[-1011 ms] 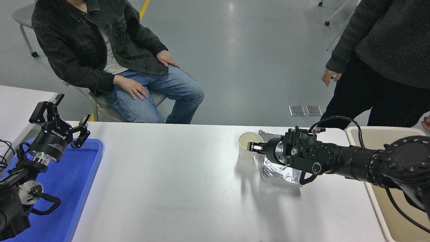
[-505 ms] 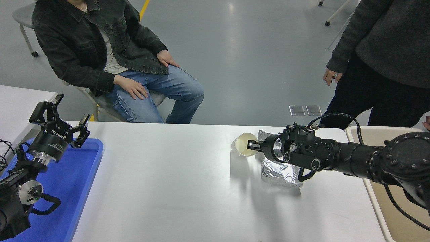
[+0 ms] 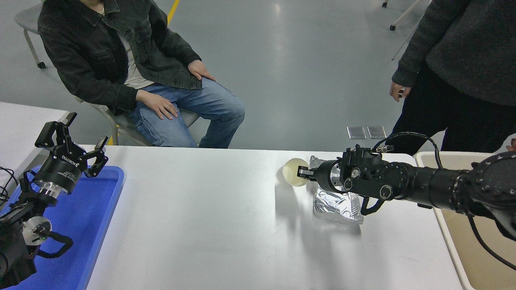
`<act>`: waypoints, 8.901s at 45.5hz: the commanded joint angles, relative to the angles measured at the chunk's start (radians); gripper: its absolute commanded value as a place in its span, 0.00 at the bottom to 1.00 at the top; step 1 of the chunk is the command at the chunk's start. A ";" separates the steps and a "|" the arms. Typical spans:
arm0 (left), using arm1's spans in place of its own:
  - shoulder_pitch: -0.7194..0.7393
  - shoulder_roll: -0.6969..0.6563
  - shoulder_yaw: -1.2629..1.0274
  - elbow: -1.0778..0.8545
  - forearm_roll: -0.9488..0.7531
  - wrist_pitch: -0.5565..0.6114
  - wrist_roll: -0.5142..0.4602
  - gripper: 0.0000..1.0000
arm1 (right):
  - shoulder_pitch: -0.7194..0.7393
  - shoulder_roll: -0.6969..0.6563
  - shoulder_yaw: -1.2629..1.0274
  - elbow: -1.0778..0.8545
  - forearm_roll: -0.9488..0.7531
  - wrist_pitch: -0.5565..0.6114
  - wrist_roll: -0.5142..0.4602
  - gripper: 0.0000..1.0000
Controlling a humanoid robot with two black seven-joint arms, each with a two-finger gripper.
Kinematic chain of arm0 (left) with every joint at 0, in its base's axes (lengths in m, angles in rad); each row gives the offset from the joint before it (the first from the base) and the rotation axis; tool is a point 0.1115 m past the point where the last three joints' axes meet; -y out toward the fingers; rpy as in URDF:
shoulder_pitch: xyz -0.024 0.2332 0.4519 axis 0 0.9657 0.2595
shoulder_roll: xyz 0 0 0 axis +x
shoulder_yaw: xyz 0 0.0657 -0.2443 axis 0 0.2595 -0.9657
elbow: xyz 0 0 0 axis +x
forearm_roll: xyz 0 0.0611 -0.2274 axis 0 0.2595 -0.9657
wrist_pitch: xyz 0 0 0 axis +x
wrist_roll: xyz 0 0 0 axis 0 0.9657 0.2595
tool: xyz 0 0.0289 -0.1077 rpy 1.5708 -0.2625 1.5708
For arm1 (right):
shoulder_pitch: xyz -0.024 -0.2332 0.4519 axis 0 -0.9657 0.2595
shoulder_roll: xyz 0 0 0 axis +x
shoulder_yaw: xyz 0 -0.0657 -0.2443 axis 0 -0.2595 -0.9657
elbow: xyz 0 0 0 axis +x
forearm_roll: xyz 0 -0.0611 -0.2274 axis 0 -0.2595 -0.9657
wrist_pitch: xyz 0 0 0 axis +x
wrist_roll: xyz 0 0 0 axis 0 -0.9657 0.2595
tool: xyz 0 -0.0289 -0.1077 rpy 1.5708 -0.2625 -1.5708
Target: Clean the table surface
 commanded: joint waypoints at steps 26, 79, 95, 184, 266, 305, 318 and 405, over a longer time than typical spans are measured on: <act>0.000 0.000 0.001 0.000 0.000 -0.001 0.000 1.00 | 0.406 -0.700 -0.016 0.543 -0.012 0.181 0.000 0.00; 0.000 0.001 0.000 0.000 0.000 -0.001 0.000 1.00 | 0.480 -0.889 -0.007 0.554 -0.089 0.347 0.000 0.00; 0.000 0.000 0.000 0.000 0.000 0.000 0.000 1.00 | 0.477 -0.893 -0.013 0.545 -0.090 0.345 0.000 0.00; 0.001 0.001 0.000 0.000 0.000 0.000 0.000 1.00 | -0.590 -0.169 0.152 -0.787 0.239 -0.265 0.008 0.00; 0.000 0.001 0.000 0.000 0.000 0.000 0.000 1.00 | -0.643 -0.103 0.238 -0.790 0.250 -0.270 -0.003 1.00; 0.000 0.001 0.000 0.001 0.000 0.000 0.000 1.00 | -0.548 -0.456 0.687 -0.167 0.249 -0.261 0.014 1.00; 0.000 0.001 0.000 0.000 0.000 0.000 0.000 1.00 | -0.564 -0.525 0.931 0.077 0.247 -0.259 0.037 1.00; 0.000 0.001 0.000 0.001 0.000 0.000 0.000 1.00 | -0.724 -0.195 1.211 0.132 0.140 -0.261 0.287 1.00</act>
